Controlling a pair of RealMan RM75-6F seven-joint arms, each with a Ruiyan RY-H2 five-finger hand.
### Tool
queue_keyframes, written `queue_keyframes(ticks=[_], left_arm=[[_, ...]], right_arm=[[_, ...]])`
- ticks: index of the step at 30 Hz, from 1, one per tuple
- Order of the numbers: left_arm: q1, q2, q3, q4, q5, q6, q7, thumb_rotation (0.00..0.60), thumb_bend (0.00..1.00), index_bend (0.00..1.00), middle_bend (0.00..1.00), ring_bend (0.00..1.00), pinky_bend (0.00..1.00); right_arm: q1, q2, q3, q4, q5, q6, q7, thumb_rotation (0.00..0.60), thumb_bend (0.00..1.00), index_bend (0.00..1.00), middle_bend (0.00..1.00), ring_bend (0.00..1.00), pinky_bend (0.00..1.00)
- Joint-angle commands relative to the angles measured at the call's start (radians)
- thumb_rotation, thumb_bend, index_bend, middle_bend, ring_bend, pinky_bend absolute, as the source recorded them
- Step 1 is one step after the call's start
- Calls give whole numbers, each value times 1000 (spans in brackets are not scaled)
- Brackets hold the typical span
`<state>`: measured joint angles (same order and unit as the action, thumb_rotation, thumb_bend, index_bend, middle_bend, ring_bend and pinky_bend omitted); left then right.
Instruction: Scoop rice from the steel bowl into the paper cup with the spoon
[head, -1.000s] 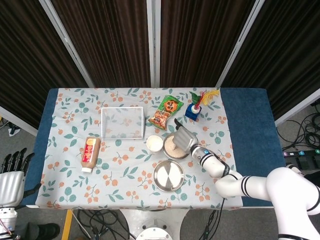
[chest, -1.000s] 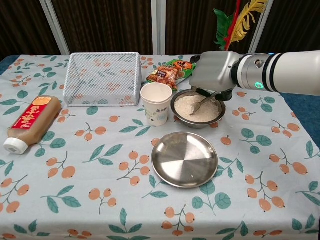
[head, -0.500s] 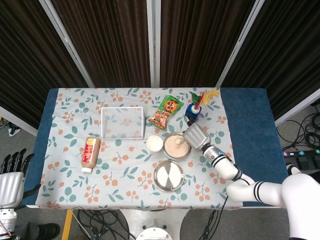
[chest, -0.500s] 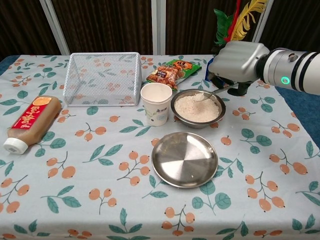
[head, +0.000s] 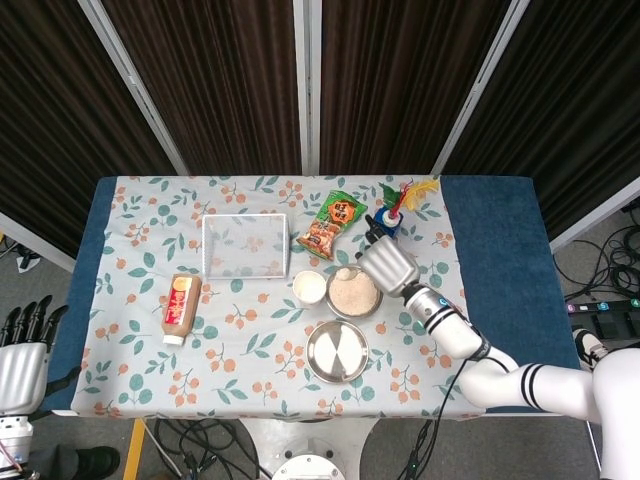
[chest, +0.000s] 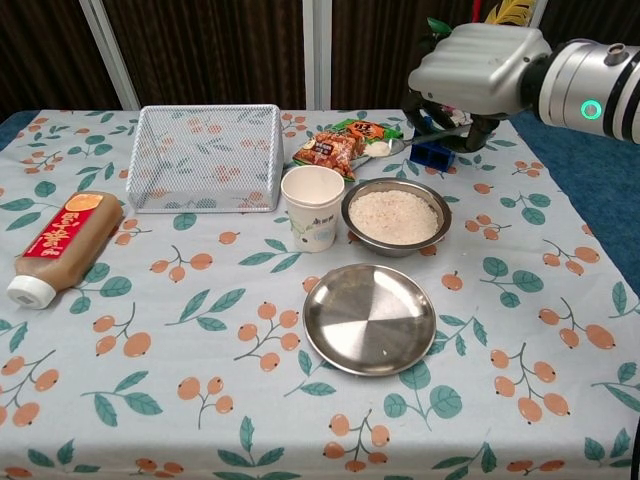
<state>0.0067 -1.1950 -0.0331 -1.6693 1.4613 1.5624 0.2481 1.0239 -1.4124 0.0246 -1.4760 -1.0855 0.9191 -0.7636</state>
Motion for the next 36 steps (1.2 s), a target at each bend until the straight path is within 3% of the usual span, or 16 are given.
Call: queue_keyframes(ticks=[1,10,17,23,29,36], left_arm=[[1,1,0,0,-3,-1,0,600,137,211,144,74,69],[7,-2,0,4,-12,1,-7,600,136,211,144,74,69],[12,-6,2,10,-13,6,-13,600,137,211,145,73,69],[17,-10,2,15,-18,8,-19,600,137,211,144,73,69],[20,-14,1,24,-20,10,-29,600,137,211,144,74,69],[21,-19,1,31,-16,12,-36,600,136,211,144,73,70]], right_arm=[[24,-2,22,-6,4,-24,-18,600,327,576,580,252,0],[137,-40,48,39,57,-141,-157,600,327,576,580,252,0],[235,-82,8,85,53,-201,-330,600,327,576,580,251,0],[292,-104,-29,103,-6,-181,-468,600,327,577,580,246,0],[317,-96,-56,113,-64,-171,-546,600,327,576,580,244,0],[319,-90,-95,85,-48,-176,-636,600,327,576,580,244,0]])
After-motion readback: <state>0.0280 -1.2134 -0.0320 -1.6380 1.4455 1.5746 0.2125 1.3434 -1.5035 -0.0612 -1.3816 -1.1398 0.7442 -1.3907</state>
